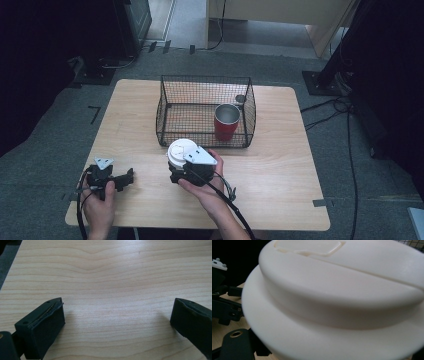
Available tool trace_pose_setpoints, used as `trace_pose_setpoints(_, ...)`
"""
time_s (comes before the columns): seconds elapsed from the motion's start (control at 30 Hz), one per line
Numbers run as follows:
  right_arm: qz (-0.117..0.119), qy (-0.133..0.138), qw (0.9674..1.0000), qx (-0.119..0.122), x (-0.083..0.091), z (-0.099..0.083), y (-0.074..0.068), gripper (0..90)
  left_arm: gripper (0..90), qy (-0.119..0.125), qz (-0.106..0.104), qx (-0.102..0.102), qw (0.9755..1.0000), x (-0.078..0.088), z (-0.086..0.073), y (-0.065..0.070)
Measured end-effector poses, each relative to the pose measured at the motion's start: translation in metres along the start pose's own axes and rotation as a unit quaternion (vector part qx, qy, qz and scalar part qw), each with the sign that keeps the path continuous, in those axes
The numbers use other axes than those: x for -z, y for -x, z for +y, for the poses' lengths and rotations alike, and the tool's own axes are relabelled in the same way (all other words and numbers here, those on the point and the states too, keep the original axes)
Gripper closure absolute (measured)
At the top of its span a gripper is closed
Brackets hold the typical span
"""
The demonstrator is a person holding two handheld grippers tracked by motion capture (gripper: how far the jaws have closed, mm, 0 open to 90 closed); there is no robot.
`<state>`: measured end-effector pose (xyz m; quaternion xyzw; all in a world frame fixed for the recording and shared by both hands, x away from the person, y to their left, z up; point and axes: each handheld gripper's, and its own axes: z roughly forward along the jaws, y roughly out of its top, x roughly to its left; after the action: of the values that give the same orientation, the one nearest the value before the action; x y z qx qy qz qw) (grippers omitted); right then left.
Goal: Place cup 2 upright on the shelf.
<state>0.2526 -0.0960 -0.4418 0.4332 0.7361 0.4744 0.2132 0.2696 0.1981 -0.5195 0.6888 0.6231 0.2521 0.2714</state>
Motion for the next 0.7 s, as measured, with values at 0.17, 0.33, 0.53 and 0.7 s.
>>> trace_pose_setpoints(0.17, -0.004, 0.003, 1.0, -0.008, 0.004, 0.003, 0.005, 16.0, 0.0, 0.0, 0.0, 0.0, 1.0, 0.0, 0.0, 0.0)
trace_pose_setpoints(0.33, -0.003, 0.007, 0.9999, -0.01, 0.007, 0.006, 0.008, 16.0, 0.0, 0.0, 0.0, 0.001, 1.0, 0.0, 0.0, 0.0)
trace_pose_setpoints(0.53, -0.002, 0.011, 0.9999, -0.009, 0.009, 0.012, 0.009, 16.1, 0.0, 0.0, 0.0, 0.001, 1.0, 0.0, 0.0, 0.0)
trace_pose_setpoints(0.7, -0.001, 0.019, 0.9998, -0.008, 0.013, 0.019, 0.008, 16.1, 0.0, 0.0, 0.0, 0.0, 1.0, 0.0, 0.0, 0.0)
